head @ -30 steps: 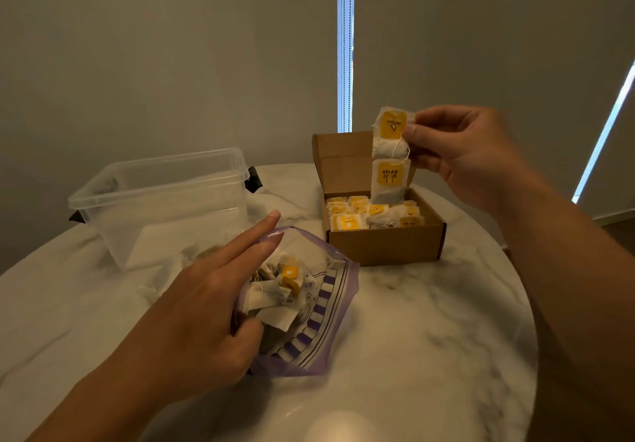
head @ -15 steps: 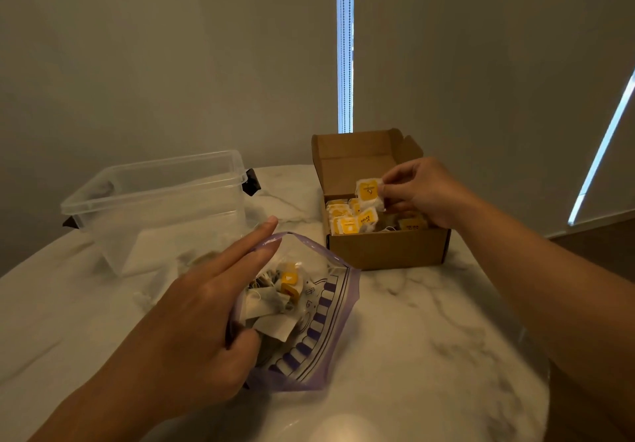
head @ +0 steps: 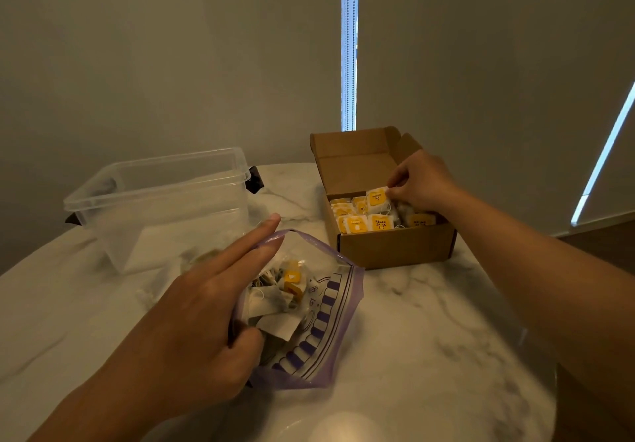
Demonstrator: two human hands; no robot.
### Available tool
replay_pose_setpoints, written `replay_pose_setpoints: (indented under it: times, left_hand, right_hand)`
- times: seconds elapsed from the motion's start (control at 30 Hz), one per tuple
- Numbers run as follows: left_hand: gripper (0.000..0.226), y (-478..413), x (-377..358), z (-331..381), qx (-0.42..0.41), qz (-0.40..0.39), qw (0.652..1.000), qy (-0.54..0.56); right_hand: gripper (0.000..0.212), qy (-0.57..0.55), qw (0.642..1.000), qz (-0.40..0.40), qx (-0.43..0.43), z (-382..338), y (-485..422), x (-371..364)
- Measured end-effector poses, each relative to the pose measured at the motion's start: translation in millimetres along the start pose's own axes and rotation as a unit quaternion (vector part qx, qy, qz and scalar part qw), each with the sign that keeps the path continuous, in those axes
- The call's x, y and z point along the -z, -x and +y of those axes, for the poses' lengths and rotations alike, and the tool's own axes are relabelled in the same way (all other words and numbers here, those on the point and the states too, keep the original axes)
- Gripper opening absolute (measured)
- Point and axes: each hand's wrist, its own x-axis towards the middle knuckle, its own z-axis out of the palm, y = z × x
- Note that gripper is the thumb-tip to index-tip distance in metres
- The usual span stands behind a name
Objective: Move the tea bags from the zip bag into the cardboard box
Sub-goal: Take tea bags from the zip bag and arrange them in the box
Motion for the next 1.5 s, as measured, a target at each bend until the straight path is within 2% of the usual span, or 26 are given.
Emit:
replay_pose_setpoints:
  times: [0.17, 0.27, 0.33, 0.43, 0.5, 0.57, 0.7, 0.77, 0.87, 1.07, 1.17, 1.33, 1.5]
  left_hand:
    - [0.087, 1, -1, 0, 0.007, 0.001, 1.0, 0.008]
    - [0.087, 0, -1, 1, 0.008, -0.001, 1.0, 0.018]
    - [0.086, -1, 0, 2, 0.006, 0.0, 1.0, 0.017]
    - [0.084, -2, -1, 2, 0.009, 0.003, 1.0, 0.023]
    - [0.084, -3, -2, 2, 0.014, 0.001, 1.0, 0.012]
    - [0.084, -3, -3, 2, 0.012, 0.002, 1.0, 0.005]
    - [0.085, -3, -1, 4, 0.021, 0.006, 1.0, 0.011]
    - [0.084, -3, -1, 3, 0.015, 0.011, 1.0, 0.014]
    - [0.082, -3, -1, 2, 0.009, 0.011, 1.0, 0.021]
    - [0.081, -2, -1, 3, 0.014, 0.009, 0.999, 0.038]
    - [0.082, -2, 0, 3, 0.012, 0.011, 0.999, 0.04]
    - [0.083, -2, -1, 4, 0.021, 0.011, 0.999, 0.031]
    - [0.084, -3, -2, 3, 0.019, 0.008, 0.999, 0.025]
  right_hand:
    - [0.017, -0.018, 0.997, 0.067, 0.027, -9, 24, 16]
    - [0.011, -0.108, 0.989, 0.079, 0.059, -27, 67, 26]
    - [0.01, -0.176, 0.978, 0.06, 0.091, -44, 102, 31]
    - [0.015, -0.24, 0.957, -0.036, 0.157, -72, 151, 36]
    - [0.017, -0.219, 0.947, -0.113, 0.206, -88, 172, 30]
    - [0.022, -0.144, 0.941, -0.149, 0.267, -99, 180, 14]
    - [0.034, 0.025, 0.916, -0.178, 0.359, -112, 174, -17]
    - [0.033, 0.057, 0.902, -0.184, 0.387, -115, 172, -24]
    - [0.026, 0.062, 0.891, -0.149, 0.425, -116, 172, -31]
    - [0.019, 0.015, 0.903, -0.1, 0.419, -111, 177, -36]
    - [0.018, -0.025, 0.918, -0.109, 0.38, -107, 179, -32]
    - [0.018, -0.16, 0.937, -0.094, 0.297, -98, 180, -23]
    - [0.018, -0.282, 0.926, -0.116, 0.221, -95, 179, -14]
